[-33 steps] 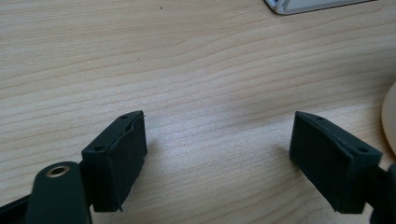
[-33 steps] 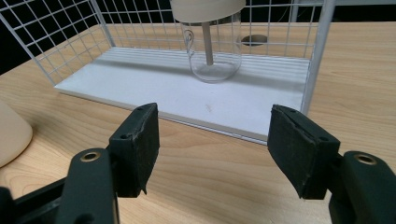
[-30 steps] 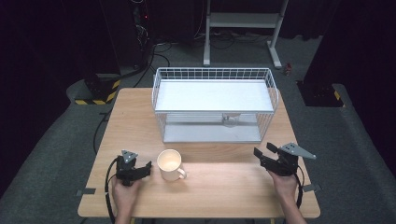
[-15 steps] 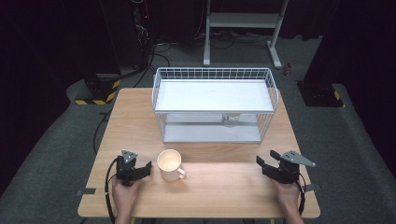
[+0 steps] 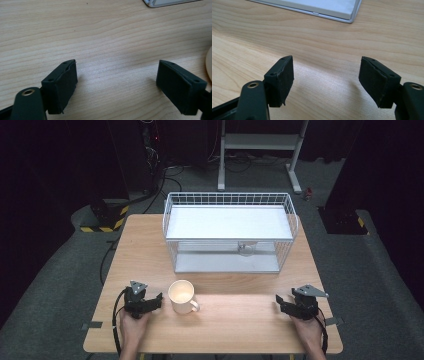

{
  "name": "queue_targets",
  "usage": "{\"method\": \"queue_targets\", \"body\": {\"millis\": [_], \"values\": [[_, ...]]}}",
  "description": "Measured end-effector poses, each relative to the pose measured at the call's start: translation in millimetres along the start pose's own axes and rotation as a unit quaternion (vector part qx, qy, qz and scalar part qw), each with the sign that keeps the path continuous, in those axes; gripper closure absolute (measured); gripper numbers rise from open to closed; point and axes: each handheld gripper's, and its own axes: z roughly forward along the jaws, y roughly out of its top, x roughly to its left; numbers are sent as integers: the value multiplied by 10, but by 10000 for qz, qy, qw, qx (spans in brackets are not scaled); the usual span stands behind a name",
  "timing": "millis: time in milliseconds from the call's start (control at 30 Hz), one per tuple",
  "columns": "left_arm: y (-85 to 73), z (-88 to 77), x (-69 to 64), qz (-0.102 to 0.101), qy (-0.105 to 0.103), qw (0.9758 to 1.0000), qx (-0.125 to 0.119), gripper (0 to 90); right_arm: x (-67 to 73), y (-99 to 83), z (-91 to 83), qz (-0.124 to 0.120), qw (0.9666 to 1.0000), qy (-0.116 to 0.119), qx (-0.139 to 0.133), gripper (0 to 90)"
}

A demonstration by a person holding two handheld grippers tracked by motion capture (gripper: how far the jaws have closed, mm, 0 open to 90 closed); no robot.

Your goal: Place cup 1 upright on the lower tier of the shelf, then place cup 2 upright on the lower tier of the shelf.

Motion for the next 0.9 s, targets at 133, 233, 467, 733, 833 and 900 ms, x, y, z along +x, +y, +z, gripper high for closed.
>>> {"method": "queue_targets", "body": {"millis": [133, 233, 467, 733, 833, 900], "values": [[-9, -6, -4, -77, 102, 9999, -19, 143, 9, 18, 53, -179, 9989, -243, 371, 264], [-10, -11, 3, -36, 78, 10000, 6, 140, -4, 24, 71, -118, 9986, -214, 472, 256], [-11, -15, 13, -190, 72, 9998, 0, 126, -10, 24, 73, -80, 9986, -212, 480, 251], [-26, -66, -44, -169, -122, 9998, -70, 115, -4, 32, 84, -89, 9986, -208, 475, 250], [-32, -136, -87, -156, -170, 9996, -173, 112, -4, 32, 84, -86, 9986, -209, 476, 250], [-39, -173, -103, -151, -219, 9995, -197, 112, -6, 32, 84, -105, 9986, -204, 472, 250]]}}
